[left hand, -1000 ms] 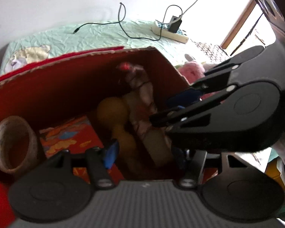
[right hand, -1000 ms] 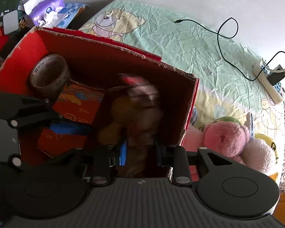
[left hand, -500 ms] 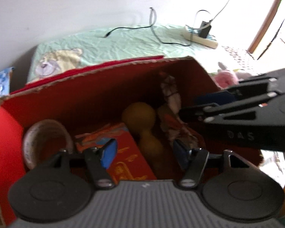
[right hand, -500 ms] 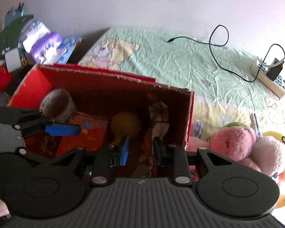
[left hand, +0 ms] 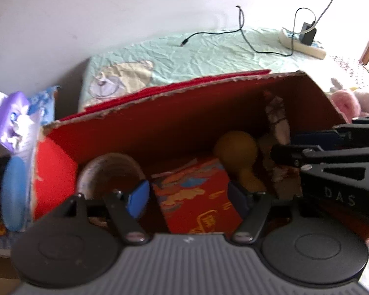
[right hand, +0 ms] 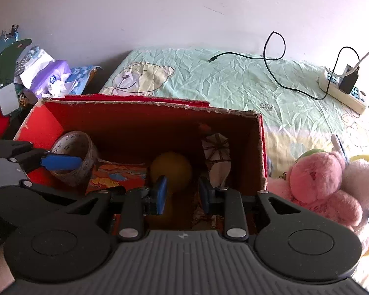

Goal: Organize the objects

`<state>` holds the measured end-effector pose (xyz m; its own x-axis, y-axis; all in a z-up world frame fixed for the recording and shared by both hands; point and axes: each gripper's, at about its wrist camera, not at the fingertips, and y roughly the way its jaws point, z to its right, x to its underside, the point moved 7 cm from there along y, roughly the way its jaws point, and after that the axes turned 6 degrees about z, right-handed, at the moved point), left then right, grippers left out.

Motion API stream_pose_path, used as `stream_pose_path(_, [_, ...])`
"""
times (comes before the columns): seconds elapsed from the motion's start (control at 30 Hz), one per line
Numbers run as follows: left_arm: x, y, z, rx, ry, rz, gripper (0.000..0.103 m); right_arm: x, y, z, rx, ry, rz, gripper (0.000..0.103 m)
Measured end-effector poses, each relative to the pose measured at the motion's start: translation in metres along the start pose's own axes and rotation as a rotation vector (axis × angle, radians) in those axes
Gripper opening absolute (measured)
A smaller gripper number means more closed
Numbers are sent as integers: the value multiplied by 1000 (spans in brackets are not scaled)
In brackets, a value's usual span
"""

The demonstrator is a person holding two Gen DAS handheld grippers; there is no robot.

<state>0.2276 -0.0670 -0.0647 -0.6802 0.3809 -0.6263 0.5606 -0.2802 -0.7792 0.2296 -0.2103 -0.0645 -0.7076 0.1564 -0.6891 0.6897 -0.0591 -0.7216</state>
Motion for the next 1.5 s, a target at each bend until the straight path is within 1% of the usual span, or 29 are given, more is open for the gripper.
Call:
stream_pose_path(0.1, [1,2,-5,-34,6,-1,74,4,5,1,6,24,0,29])
stream_pose_path(0.23, [1,4,-11,-34,-16,-7,74,5,9,0,20,42,11,29])
stream_pose_path(0.33, [1,5,-12,-51,-18,1,75,4,11,3,2,78,6,29])
stream_pose_path(0.43, [1,5,-11,-61,-14,3,76,6,11,3,-1,80,5,29])
stream_pose_path(0.77, [0,5,-11,-95,2,14,76,8,10,4,-13,105,20,28])
stream_pose_path(0.9, [1,7,-14,-96,-15,4,76,9,10,4,-23,115,33,28])
stream_pose_path(1.07, [2,7,-14,-107,-13,11,77,9,9,3,-26,116,42,27])
stream_pose_path(1.23, [2,6,-18,-123,-36,19,80,8,7,5,-50,141,66,27])
stream_pose_path(1.3, [1,6,-19,-139,-45,20,81,8,6,5,-55,151,81,25])
stream_pose_path(1.43, [2,8,-24,-167,-80,2,83,8,4,7,-44,166,109,20])
stream_pose_path(1.5, [2,8,-25,-186,-86,1,83,8,3,7,-46,171,119,19])
